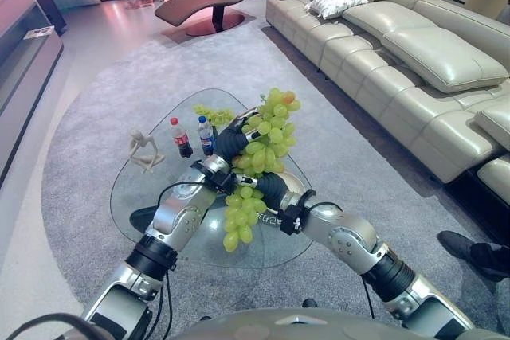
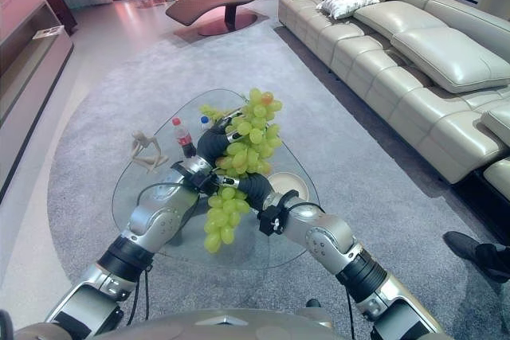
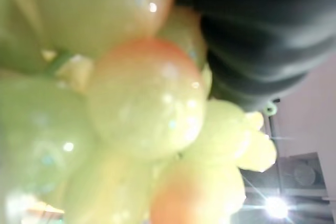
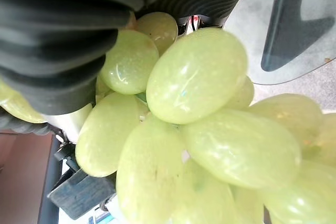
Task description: Pick up fruits into the plate
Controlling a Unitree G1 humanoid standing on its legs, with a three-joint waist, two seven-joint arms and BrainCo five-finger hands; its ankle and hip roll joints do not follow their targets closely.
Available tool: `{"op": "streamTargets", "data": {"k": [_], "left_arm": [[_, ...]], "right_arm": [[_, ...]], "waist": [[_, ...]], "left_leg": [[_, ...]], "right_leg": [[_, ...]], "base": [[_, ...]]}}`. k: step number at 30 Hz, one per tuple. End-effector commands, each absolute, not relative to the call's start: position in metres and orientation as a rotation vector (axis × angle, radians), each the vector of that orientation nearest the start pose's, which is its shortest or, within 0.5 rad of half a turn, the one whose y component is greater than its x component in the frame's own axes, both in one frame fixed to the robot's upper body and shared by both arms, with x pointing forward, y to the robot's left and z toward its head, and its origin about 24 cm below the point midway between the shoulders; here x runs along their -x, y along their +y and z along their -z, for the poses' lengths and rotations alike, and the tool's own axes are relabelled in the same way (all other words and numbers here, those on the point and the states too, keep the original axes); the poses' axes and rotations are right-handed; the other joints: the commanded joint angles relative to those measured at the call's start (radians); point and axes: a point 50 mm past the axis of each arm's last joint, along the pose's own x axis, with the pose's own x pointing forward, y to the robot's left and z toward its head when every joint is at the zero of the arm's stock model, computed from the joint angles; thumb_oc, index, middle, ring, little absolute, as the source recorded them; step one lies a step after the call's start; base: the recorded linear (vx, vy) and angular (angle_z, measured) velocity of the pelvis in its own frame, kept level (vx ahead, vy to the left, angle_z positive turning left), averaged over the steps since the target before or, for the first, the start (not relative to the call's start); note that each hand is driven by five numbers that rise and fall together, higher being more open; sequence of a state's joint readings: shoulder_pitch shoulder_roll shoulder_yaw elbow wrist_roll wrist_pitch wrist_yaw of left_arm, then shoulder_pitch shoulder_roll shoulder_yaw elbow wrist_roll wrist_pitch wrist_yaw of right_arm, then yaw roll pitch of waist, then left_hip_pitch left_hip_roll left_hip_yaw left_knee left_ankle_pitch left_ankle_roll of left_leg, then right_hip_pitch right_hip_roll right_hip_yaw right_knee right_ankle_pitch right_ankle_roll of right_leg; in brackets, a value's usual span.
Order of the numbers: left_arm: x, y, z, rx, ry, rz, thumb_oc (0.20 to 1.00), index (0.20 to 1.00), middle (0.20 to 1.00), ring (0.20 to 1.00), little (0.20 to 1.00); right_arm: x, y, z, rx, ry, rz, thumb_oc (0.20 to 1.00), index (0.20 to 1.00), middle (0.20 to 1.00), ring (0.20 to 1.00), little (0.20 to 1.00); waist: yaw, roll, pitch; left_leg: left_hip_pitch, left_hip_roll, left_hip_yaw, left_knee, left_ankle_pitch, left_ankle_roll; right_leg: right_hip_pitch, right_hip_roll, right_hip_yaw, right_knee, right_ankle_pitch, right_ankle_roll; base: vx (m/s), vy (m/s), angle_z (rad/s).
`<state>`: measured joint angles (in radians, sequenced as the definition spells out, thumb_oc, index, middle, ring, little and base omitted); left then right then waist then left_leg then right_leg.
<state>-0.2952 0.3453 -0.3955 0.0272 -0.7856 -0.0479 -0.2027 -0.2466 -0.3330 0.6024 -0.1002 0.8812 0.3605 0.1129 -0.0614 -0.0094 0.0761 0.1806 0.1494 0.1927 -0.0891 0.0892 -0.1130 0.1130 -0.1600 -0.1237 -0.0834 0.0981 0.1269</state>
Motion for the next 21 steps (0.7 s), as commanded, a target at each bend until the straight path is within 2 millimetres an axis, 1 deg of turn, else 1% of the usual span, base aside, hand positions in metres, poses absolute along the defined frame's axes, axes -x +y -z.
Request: {"op": "streamTargets", "data": {"k": [1, 2, 3, 5, 8, 9, 11, 14, 16, 17, 19, 21], "left_arm": [[-0.297, 0.091, -0.121, 0.393, -0.204, 0.668, 0.263, 0.263, 0.263, 0.263, 0.263], [-0.296, 0.094, -0.122, 0.397, -0.209, 0.667, 0.611, 0.611, 0.611, 0.611, 0.611], [-0.295, 0.099, -0.122, 0.396, -0.215, 0.667, 1.0, 1.0, 1.0, 1.0, 1.0], [-0.295, 0.103, -0.123, 0.391, -0.218, 0.672, 1.0, 1.0, 1.0, 1.0, 1.0], [-0.296, 0.116, -0.128, 0.356, -0.239, 0.634, 1.0, 1.0, 1.0, 1.0, 1.0], [-0.297, 0.118, -0.128, 0.351, -0.239, 0.626, 1.0, 1.0, 1.0, 1.0, 1.0], [-0.301, 0.128, -0.125, 0.334, -0.23, 0.59, 1.0, 1.0, 1.0, 1.0, 1.0], [-0.3, 0.142, -0.113, 0.303, -0.183, 0.532, 1.0, 1.0, 1.0, 1.0, 1.0], [-0.296, 0.154, -0.098, 0.256, -0.134, 0.483, 1.0, 1.0, 1.0, 1.0, 1.0], [-0.295, 0.156, -0.096, 0.26, -0.121, 0.47, 1.0, 1.0, 1.0, 1.0, 1.0], [-0.29, 0.166, -0.082, 0.253, -0.079, 0.426, 1.0, 1.0, 1.0, 1.0, 1.0], [-0.287, 0.17, -0.074, 0.242, -0.062, 0.403, 1.0, 1.0, 1.0, 1.0, 1.0]], "right_arm": [[-0.247, -0.022, -0.126, -0.498, 0.03, -0.976, 0.2, 0.2, 0.2, 0.2, 0.2], [-0.248, -0.025, -0.125, -0.497, 0.024, -0.959, 0.2, 0.2, 0.2, 0.2, 0.2], [-0.251, -0.032, -0.126, -0.488, 0.007, -0.929, 0.2, 0.2, 0.2, 0.2, 0.2], [-0.253, -0.038, -0.125, -0.481, -0.007, -0.906, 0.2, 0.2, 0.2, 0.2, 0.2], [-0.26, -0.054, -0.128, -0.458, -0.037, -0.84, 0.2, 0.2, 0.2, 0.2, 0.2], [-0.262, -0.056, -0.129, -0.454, -0.044, -0.831, 0.2, 0.2, 0.2, 0.2, 0.2], [-0.268, -0.063, -0.129, -0.448, -0.064, -0.785, 0.2, 0.2, 0.2, 0.2, 0.2], [-0.273, -0.076, -0.125, -0.449, -0.077, -0.718, 0.2, 0.2, 0.2, 0.2, 0.2], [-0.273, -0.088, -0.121, -0.453, -0.078, -0.667, 0.2, 0.2, 0.2, 0.2, 0.2], [-0.273, -0.09, -0.12, -0.455, -0.078, -0.656, 0.2, 0.2, 0.2, 0.2, 0.2], [-0.274, -0.098, -0.115, -0.451, -0.078, -0.612, 0.2, 0.2, 0.2, 0.2, 0.2], [-0.274, -0.102, -0.113, -0.445, -0.083, -0.59, 0.2, 0.2, 0.2, 0.2, 0.2]], "waist": [[-0.001, -0.002, 0.027], [0.0, -0.001, 0.028], [0.002, 0.0, 0.029], [0.003, 0.001, 0.031], [0.007, 0.006, 0.041], [0.007, 0.007, 0.044], [0.012, 0.01, 0.052], [0.02, 0.011, 0.053], [0.027, 0.01, 0.052], [0.028, 0.01, 0.051], [0.034, 0.01, 0.054], [0.038, 0.011, 0.059]], "left_leg": [[-0.005, -0.033, 0.001, 0.067, -0.147, 0.049], [-0.007, -0.033, 0.0, 0.068, -0.146, 0.048], [-0.009, -0.033, -0.002, 0.065, -0.144, 0.047], [-0.01, -0.034, -0.004, 0.063, -0.142, 0.047], [-0.027, -0.035, -0.009, 0.063, -0.135, 0.043], [-0.03, -0.035, -0.009, 0.064, -0.134, 0.043], [-0.033, -0.037, -0.012, 0.058, -0.132, 0.042], [-0.03, -0.043, -0.019, 0.047, -0.13, 0.042], [-0.032, -0.045, -0.024, 0.042, -0.126, 0.041], [-0.034, -0.045, -0.024, 0.042, -0.126, 0.04], [-0.041, -0.046, -0.028, 0.042, -0.124, 0.041], [-0.048, -0.047, -0.028, 0.045, -0.123, 0.043]], "right_leg": [[0.032, 0.014, -0.058, 0.11, -0.151, -0.007], [0.032, 0.013, -0.06, 0.11, -0.151, -0.007], [0.031, 0.012, -0.063, 0.109, -0.151, -0.008], [0.031, 0.011, -0.067, 0.107, -0.15, -0.008], [0.02, 0.005, -0.077, 0.107, -0.146, -0.007], [0.018, 0.004, -0.079, 0.107, -0.146, -0.007], [0.017, 0.0, -0.089, 0.101, -0.141, -0.008], [0.026, -0.003, -0.1, 0.088, -0.136, -0.006], [0.027, -0.005, -0.106, 0.082, -0.133, -0.004], [0.026, -0.005, -0.107, 0.081, -0.132, -0.004], [0.022, -0.005, -0.11, 0.081, -0.133, -0.005], [0.016, -0.005, -0.111, 0.082, -0.134, -0.007]], "base": [[0.0, 0.0, 0.0], [0.0, 0.0, 0.0], [0.0, 0.0, 0.0], [-0.03, 0.022, 0.05], [-0.08, 0.026, 0.1], [-0.11, 0.029, 0.13], [-0.05, 0.023, 0.15], [0.01, 0.005, 0.11], [0.02, -0.009, 0.05], [0.0, -0.007, 0.06], [-0.01, 0.0, 0.06], [-0.04, 0.01, 0.05]]}}
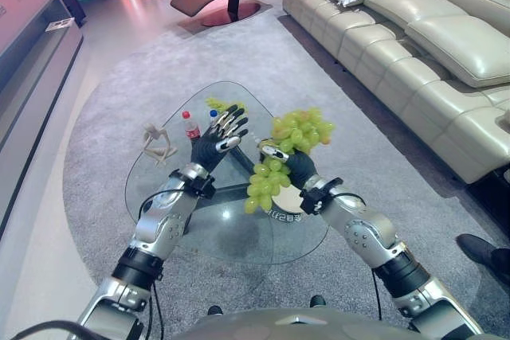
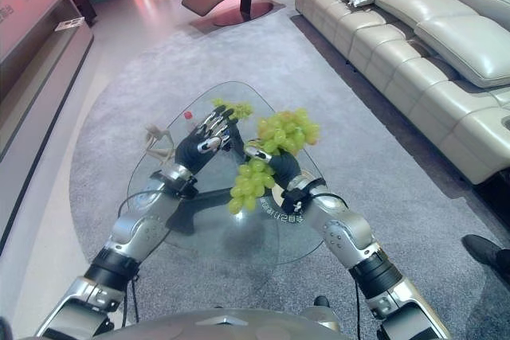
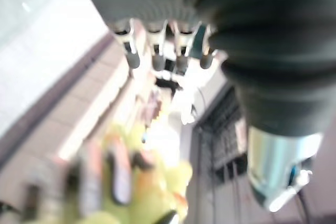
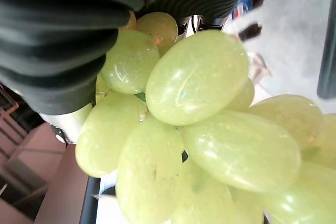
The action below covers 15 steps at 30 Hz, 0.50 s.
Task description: Pick up fruits into the plate
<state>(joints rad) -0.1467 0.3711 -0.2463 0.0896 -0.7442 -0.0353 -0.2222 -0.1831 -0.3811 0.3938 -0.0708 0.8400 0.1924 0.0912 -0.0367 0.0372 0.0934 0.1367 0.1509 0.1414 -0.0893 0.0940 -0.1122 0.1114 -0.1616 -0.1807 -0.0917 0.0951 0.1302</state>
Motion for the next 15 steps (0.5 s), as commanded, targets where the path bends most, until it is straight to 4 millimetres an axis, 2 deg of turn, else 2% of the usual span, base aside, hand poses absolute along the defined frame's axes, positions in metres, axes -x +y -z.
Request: {"op": "streamTargets", "data": {"k": [1, 5, 11, 12, 15], "left_arm": [[-0.284, 0.174, -0.066, 0.249, -0.038, 0.366, 1.0, 1.0, 1.0, 1.0, 1.0], [-0.276, 0.187, -0.039, 0.255, 0.035, 0.242, 1.0, 1.0, 1.0, 1.0, 1.0], [-0.258, 0.216, 0.01, 0.257, 0.213, -0.027, 1.0, 1.0, 1.0, 1.0, 1.0], [-0.253, 0.222, 0.023, 0.248, 0.279, -0.103, 1.0, 1.0, 1.0, 1.0, 1.0], [-0.25, 0.23, 0.043, 0.221, 0.384, -0.181, 1.0, 1.0, 1.0, 1.0, 1.0]], "right_arm": [[-0.276, -0.106, -0.11, -0.428, -0.087, -0.553, 0.2, 0.2, 0.2, 0.2, 0.2], [-0.281, -0.125, -0.097, -0.365, -0.064, -0.452, 0.2, 0.2, 0.2, 0.2, 0.2], [-0.288, -0.166, -0.07, -0.223, 0.015, -0.268, 0.2, 0.2, 0.2, 0.2, 0.2], [-0.291, -0.178, -0.064, -0.182, 0.038, -0.195, 0.2, 0.2, 0.2, 0.2, 0.2], [-0.307, -0.2, -0.062, -0.09, 0.057, -0.082, 0.2, 0.2, 0.2, 0.2, 0.2]], "waist": [[0.018, -0.035, 0.048], [0.027, -0.034, 0.063], [0.039, -0.039, 0.09], [0.044, -0.043, 0.101], [0.06, -0.05, 0.144]], "left_leg": [[-0.013, -0.05, 0.022, 0.048, -0.129, 0.043], [-0.023, -0.051, 0.022, 0.05, -0.129, 0.045], [-0.05, -0.054, 0.008, 0.058, -0.128, 0.045], [-0.063, -0.056, -0.001, 0.059, -0.127, 0.045], [-0.102, -0.061, -0.021, 0.061, -0.122, 0.045]], "right_leg": [[0.012, -0.002, -0.054, 0.092, -0.132, -0.013], [0.008, -0.002, -0.059, 0.091, -0.132, -0.015], [-0.013, 0.0, -0.064, 0.101, -0.137, -0.018], [-0.023, 0.002, -0.064, 0.106, -0.139, -0.019], [-0.056, 0.006, -0.071, 0.12, -0.144, -0.022]], "base": [[-0.04, 0.018, 0.05], [-0.02, 0.016, 0.11], [-0.02, 0.0, 0.04], [-0.11, -0.023, 0.15], [-0.18, -0.048, 0.18]]}}
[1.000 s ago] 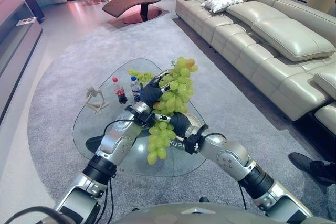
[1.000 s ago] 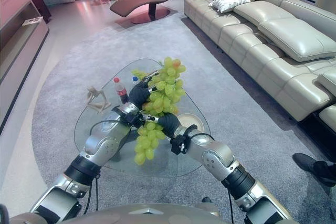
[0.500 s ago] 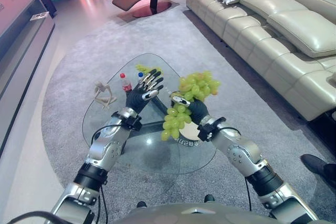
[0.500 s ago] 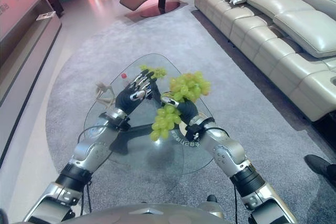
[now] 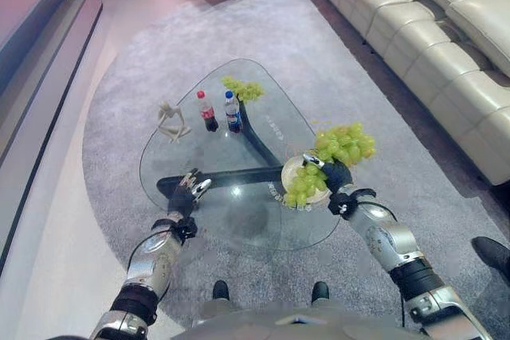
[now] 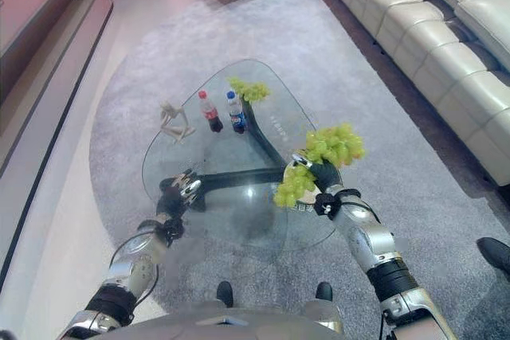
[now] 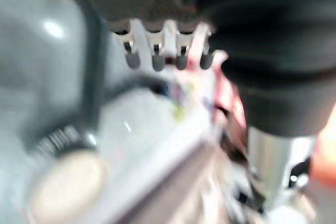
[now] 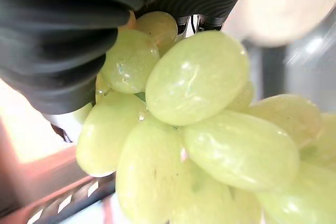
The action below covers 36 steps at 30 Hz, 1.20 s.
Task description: Pick up fruits into the plate
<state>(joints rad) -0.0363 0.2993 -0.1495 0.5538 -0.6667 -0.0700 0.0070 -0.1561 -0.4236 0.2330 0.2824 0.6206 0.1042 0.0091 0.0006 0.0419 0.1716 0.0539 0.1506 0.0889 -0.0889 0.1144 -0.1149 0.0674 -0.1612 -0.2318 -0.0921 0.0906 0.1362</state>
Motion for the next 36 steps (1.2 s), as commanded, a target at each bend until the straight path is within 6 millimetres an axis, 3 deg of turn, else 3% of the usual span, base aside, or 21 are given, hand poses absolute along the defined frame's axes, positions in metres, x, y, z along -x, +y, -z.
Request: {"op": "streamTargets", "data": {"k": [1, 8, 11, 16, 17, 18, 20, 22, 28, 36], "left_arm": [[-0.249, 0.231, 0.046, 0.216, 0.402, -0.185, 1.0, 1.0, 1.0, 1.0, 1.0], [-0.22, 0.248, 0.086, 0.113, 0.644, -0.254, 1.0, 1.0, 1.0, 1.0, 1.0], [-0.196, 0.263, 0.104, -0.18, 0.814, -0.212, 1.0, 1.0, 1.0, 1.0, 1.0], [-0.191, 0.269, 0.107, -0.291, 0.853, -0.186, 1.0, 1.0, 1.0, 1.0, 1.0], [-0.192, 0.27, 0.106, -0.374, 0.833, -0.174, 1.0, 1.0, 1.0, 1.0, 1.0], [-0.199, 0.271, 0.101, -0.595, 0.786, -0.102, 1.0, 1.0, 1.0, 1.0, 1.0], [-0.202, 0.271, 0.097, -0.726, 0.763, -0.023, 1.0, 1.0, 1.0, 1.0, 1.0], [-0.203, 0.268, 0.099, -0.73, 0.801, 0.02, 1.0, 1.0, 1.0, 1.0, 1.0], [-0.196, 0.262, 0.105, -0.705, 0.805, 0.03, 1.0, 1.0, 1.0, 1.0, 1.0], [-0.188, 0.255, 0.109, -0.639, 0.811, 0.044, 1.0, 1.0, 1.0, 1.0, 1.0]], "right_arm": [[-0.309, -0.204, -0.062, -0.07, 0.061, -0.068, 0.2, 0.2, 0.2, 0.2, 0.2], [-0.332, -0.257, -0.064, 0.284, 0.146, 0.13, 0.2, 0.2, 0.2, 0.2, 0.2], [-0.338, -0.285, -0.075, 0.437, 0.176, 0.205, 0.2, 0.2, 0.2, 0.2, 0.2], [-0.348, -0.307, -0.101, 0.573, 0.168, 0.264, 0.2, 0.2, 0.2, 0.2, 0.2], [-0.349, -0.314, -0.107, 0.624, 0.17, 0.282, 0.2, 0.2, 0.2, 0.2, 0.2], [-0.35, -0.321, -0.113, 0.672, 0.184, 0.304, 0.2, 0.2, 0.2, 0.2, 0.2], [-0.352, -0.326, -0.12, 0.712, 0.21, 0.314, 0.2, 0.2, 0.2, 0.2, 0.2], [-0.357, -0.333, -0.139, 0.796, 0.2, 0.346, 0.2, 0.2, 0.2, 0.2, 0.2], [-0.365, -0.347, -0.185, 0.975, 0.17, 0.48, 0.2, 0.2, 0.2, 0.2, 0.2], [-0.365, -0.359, -0.221, 1.13, 0.14, 0.633, 0.2, 0.2, 0.2, 0.2, 0.2]], "waist": [[0.025, -0.056, 0.073], [0.068, -0.056, 0.148], [0.09, -0.046, 0.191], [0.101, -0.021, 0.247], [0.103, -0.012, 0.265], [0.107, -0.006, 0.291], [0.11, -0.002, 0.315], [0.113, 0.01, 0.348], [0.144, 0.054, 0.348], [0.174, 0.104, 0.348]], "left_leg": [[-0.025, -0.061, 0.029, 0.06, -0.141, 0.048], [-0.073, -0.073, -0.013, 0.055, -0.129, 0.049], [-0.117, -0.084, -0.03, 0.065, -0.122, 0.051], [-0.169, -0.097, -0.037, 0.063, -0.104, 0.056], [-0.186, -0.102, -0.04, 0.068, -0.102, 0.056], [-0.206, -0.112, -0.045, 0.072, -0.101, 0.058], [-0.229, -0.118, -0.048, 0.078, -0.096, 0.06], [-0.269, -0.126, -0.047, 0.093, -0.084, 0.065], [-0.447, -0.157, -0.07, 0.144, -0.058, 0.078], [-0.589, -0.188, -0.083, 0.205, -0.055, 0.09]], "right_leg": [[-0.017, 0.006, -0.02, 0.123, -0.14, -0.028], [-0.053, 0.017, -0.033, 0.14, -0.147, -0.041], [-0.092, 0.017, -0.037, 0.157, -0.146, -0.042], [-0.148, 0.026, -0.035, 0.172, -0.142, -0.046], [-0.166, 0.027, -0.036, 0.178, -0.141, -0.047], [-0.189, 0.027, -0.035, 0.184, -0.136, -0.046], [-0.214, 0.029, -0.034, 0.195, -0.134, -0.045], [-0.262, 0.029, -0.033, 0.221, -0.13, -0.044], [-0.458, 0.02, -0.051, 0.32, -0.135, -0.05], [-0.612, -0.002, -0.056, 0.419, -0.158, -0.06]], "base": [[-0.18, -0.067, 0.2], [-0.05, -0.053, 0.12], [-0.06, -0.038, 0.09], [-0.08, 0.006, 0.1], [-0.06, 0.002, 0.06], [-0.05, -0.006, 0.11], [-0.04, -0.012, 0.11], [-0.08, 0.011, 0.08], [-0.03, 0.006, 0.0], [0.01, 0.038, 0.07]]}}
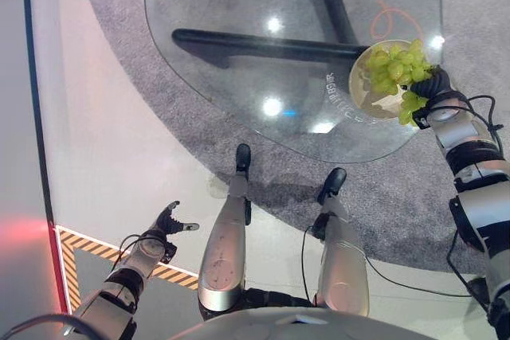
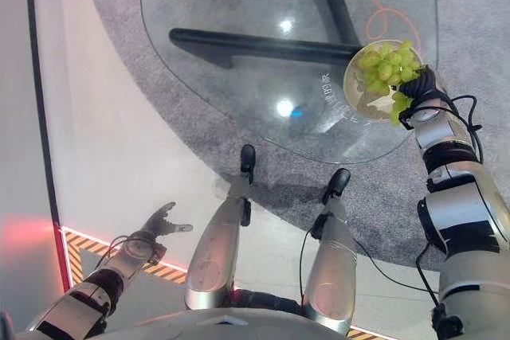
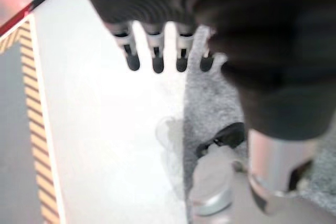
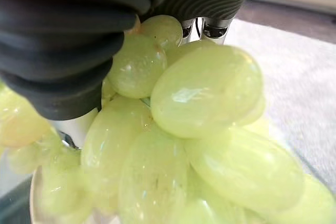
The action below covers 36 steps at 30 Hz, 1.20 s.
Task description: Pick up fruits into the plate
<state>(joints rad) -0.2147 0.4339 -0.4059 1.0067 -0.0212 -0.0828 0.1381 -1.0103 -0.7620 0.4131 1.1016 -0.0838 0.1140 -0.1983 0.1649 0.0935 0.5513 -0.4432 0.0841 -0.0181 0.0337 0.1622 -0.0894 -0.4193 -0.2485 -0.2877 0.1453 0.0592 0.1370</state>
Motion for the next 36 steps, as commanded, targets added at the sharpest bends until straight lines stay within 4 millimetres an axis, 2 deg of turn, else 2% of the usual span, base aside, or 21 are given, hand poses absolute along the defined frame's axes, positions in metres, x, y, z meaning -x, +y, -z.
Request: {"op": "streamTargets", "data": {"k": [1, 4, 5, 8, 12, 13, 14, 15, 16, 18, 19, 23, 27, 28, 31, 34, 36], "left_arm": [[-0.188, 0.254, 0.109, -0.632, 0.811, 0.044, 1.0, 1.0, 1.0, 1.0, 1.0], [-0.189, 0.252, 0.108, -0.616, 0.802, 0.049, 1.0, 1.0, 1.0, 1.0, 1.0], [-0.184, 0.251, 0.11, -0.607, 0.813, 0.052, 1.0, 1.0, 1.0, 1.0, 1.0], [-0.183, 0.251, 0.109, -0.588, 0.81, 0.051, 1.0, 1.0, 1.0, 1.0, 1.0], [-0.18, 0.25, 0.111, -0.577, 0.815, 0.063, 1.0, 1.0, 1.0, 1.0, 1.0], [-0.179, 0.249, 0.11, -0.565, 0.813, 0.064, 1.0, 1.0, 1.0, 1.0, 1.0], [-0.179, 0.249, 0.11, -0.565, 0.813, 0.064, 1.0, 1.0, 1.0, 1.0, 1.0], [-0.178, 0.248, 0.11, -0.557, 0.816, 0.065, 1.0, 1.0, 1.0, 1.0, 1.0], [-0.177, 0.249, 0.109, -0.547, 0.818, 0.068, 1.0, 1.0, 1.0, 1.0, 1.0], [-0.176, 0.249, 0.109, -0.547, 0.823, 0.075, 1.0, 1.0, 1.0, 1.0, 1.0], [-0.176, 0.253, 0.109, -0.551, 0.838, 0.073, 1.0, 1.0, 1.0, 1.0, 1.0], [-0.181, 0.259, 0.104, -0.551, 0.837, 0.049, 1.0, 1.0, 1.0, 1.0, 1.0], [-0.184, 0.26, 0.103, -0.567, 0.834, 0.033, 1.0, 1.0, 1.0, 1.0, 1.0], [-0.19, 0.261, 0.1, -0.576, 0.824, 0.015, 1.0, 1.0, 1.0, 1.0, 1.0], [-0.186, 0.262, 0.104, -0.574, 0.843, -0.006, 1.0, 1.0, 1.0, 1.0, 1.0], [-0.18, 0.264, 0.108, -0.583, 0.863, -0.022, 1.0, 1.0, 1.0, 1.0, 1.0], [-0.178, 0.265, 0.111, -0.577, 0.874, -0.042, 1.0, 1.0, 1.0, 1.0, 1.0]], "right_arm": [[-0.364, -0.359, -0.227, 1.168, 0.128, 0.651, 0.2, 0.2, 0.2, 0.2, 0.2], [-0.365, -0.356, -0.249, 1.335, 0.084, 0.738, 0.2, 0.2, 0.2, 0.2, 0.2], [-0.364, -0.358, -0.248, 1.357, 0.101, 0.753, 0.2, 0.2, 0.2, 0.2, 0.2], [-0.36, -0.365, -0.256, 1.399, 0.169, 0.825, 0.2, 0.2, 0.2, 0.2, 0.2], [-0.35, -0.381, -0.255, 1.406, 0.305, 0.883, 0.2, 0.2, 0.2, 0.2, 0.2], [-0.342, -0.392, -0.251, 1.4, 0.395, 0.913, 0.398, 0.398, 0.398, 0.398, 0.398], [-0.342, -0.392, -0.252, 1.401, 0.396, 0.913, 0.398, 0.398, 0.398, 0.398, 0.398], [-0.338, -0.398, -0.248, 1.422, 0.462, 0.915, 1.0, 1.0, 1.0, 1.0, 1.0], [-0.334, -0.403, -0.243, 1.433, 0.539, 0.893, 1.0, 1.0, 1.0, 1.0, 1.0], [-0.333, -0.405, -0.241, 1.429, 0.578, 0.871, 1.0, 1.0, 1.0, 1.0, 1.0], [-0.33, -0.408, -0.23, 1.41, 0.635, 0.829, 1.0, 1.0, 1.0, 1.0, 1.0], [-0.337, -0.401, -0.223, 1.389, 0.522, 0.811, 1.0, 1.0, 1.0, 1.0, 1.0], [-0.347, -0.387, -0.223, 1.354, 0.324, 0.812, 1.0, 1.0, 1.0, 1.0, 1.0], [-0.352, -0.377, -0.23, 1.322, 0.175, 0.836, 1.0, 1.0, 1.0, 1.0, 1.0], [-0.36, -0.353, -0.236, 1.251, -0.11, 0.825, 1.0, 1.0, 1.0, 1.0, 1.0], [-0.365, -0.33, -0.234, 1.182, -0.277, 0.764, 1.0, 1.0, 1.0, 1.0, 1.0], [-0.366, -0.314, -0.225, 1.15, -0.367, 0.696, 1.0, 1.0, 1.0, 1.0, 1.0]], "waist": [[0.014, 0.057, -0.031], [0.026, 0.069, -0.031], [0.027, 0.068, -0.031], [0.032, 0.075, -0.031], [0.039, 0.086, -0.031], [0.044, 0.093, -0.031], [0.044, 0.093, -0.031], [0.047, 0.098, -0.031], [0.049, 0.101, -0.031], [0.05, 0.102, -0.031], [0.052, 0.1, -0.031], [0.047, 0.09, -0.031], [0.043, 0.079, -0.031], [0.038, 0.075, -0.031], [0.023, 0.065, -0.031], [0.004, 0.054, -0.031], [-0.012, 0.043, -0.031]], "left_leg": [[-0.109, -0.123, 0.025, 0.089, -0.102, 0.066], [-0.166, -0.129, 0.026, 0.117, -0.102, 0.07], [-0.147, -0.134, 0.023, 0.121, -0.131, 0.066], [-0.177, -0.138, 0.026, 0.141, -0.134, 0.07], [-0.191, -0.14, 0.025, 0.154, -0.139, 0.073], [-0.193, -0.141, 0.026, 0.151, -0.138, 0.075], [-0.193, -0.141, 0.026, 0.151, -0.138, 0.075], [-0.189, -0.142, 0.025, 0.153, -0.139, 0.077], [-0.184, -0.145, 0.023, 0.154, -0.14, 0.079], [-0.181, -0.146, 0.022, 0.153, -0.141, 0.079], [-0.174, -0.147, 0.019, 0.156, -0.143, 0.08], [-0.161, -0.145, 0.019, 0.165, -0.149, 0.081], [-0.154, -0.138, 0.022, 0.173, -0.155, 0.08], [-0.171, -0.13, 0.029, 0.163, -0.126, 0.086], [-0.15, -0.126, 0.036, 0.156, -0.132, 0.087], [-0.121, -0.125, 0.043, 0.151, -0.14, 0.085], [-0.093, -0.122, 0.05, 0.145, -0.147, 0.082]], "right_leg": [[-0.141, 0.082, -0.002, 0.187, -0.126, -0.061], [-0.197, 0.076, -0.006, 0.217, -0.127, -0.06], [-0.186, 0.072, 0.008, 0.235, -0.162, -0.051], [-0.215, 0.068, 0.011, 0.254, -0.168, -0.053], [-0.233, 0.064, 0.011, 0.269, -0.172, -0.056], [-0.236, 0.063, 0.012, 0.268, -0.172, -0.058], [-0.236, 0.063, 0.012, 0.267, -0.172, -0.058], [-0.232, 0.062, 0.011, 0.27, -0.173, -0.059], [-0.228, 0.062, 0.01, 0.27, -0.174, -0.061], [-0.225, 0.064, 0.009, 0.268, -0.174, -0.062], [-0.217, 0.062, 0.006, 0.265, -0.172, -0.063], [-0.205, 0.067, 0.01, 0.267, -0.172, -0.065], [-0.192, 0.069, 0.009, 0.269, -0.172, -0.061], [-0.206, 0.078, -0.003, 0.248, -0.133, -0.067], [-0.192, 0.087, 0.002, 0.238, -0.129, -0.063], [-0.17, 0.093, 0.011, 0.227, -0.128, -0.059], [-0.147, 0.095, 0.016, 0.215, -0.127, -0.056]], "base": [[0.01, 0.006, 0.1], [0.04, -0.004, 0.07], [0.09, -0.015, 0.04], [0.04, 0.007, 0.08], [0.01, 0.006, -0.02], [0.0, 0.0, 0.0], [0.04, 0.006, -0.01], [0.03, -0.006, 0.0], [0.03, -0.01, 0.0], [0.01, -0.022, 0.01], [0.03, -0.058, 0.01], [0.02, -0.035, 0.03], [-0.02, -0.007, 0.0], [-0.09, 0.017, 0.0], [-0.05, 0.024, 0.04], [-0.03, 0.057, 0.02], [-0.05, 0.074, -0.03]]}}
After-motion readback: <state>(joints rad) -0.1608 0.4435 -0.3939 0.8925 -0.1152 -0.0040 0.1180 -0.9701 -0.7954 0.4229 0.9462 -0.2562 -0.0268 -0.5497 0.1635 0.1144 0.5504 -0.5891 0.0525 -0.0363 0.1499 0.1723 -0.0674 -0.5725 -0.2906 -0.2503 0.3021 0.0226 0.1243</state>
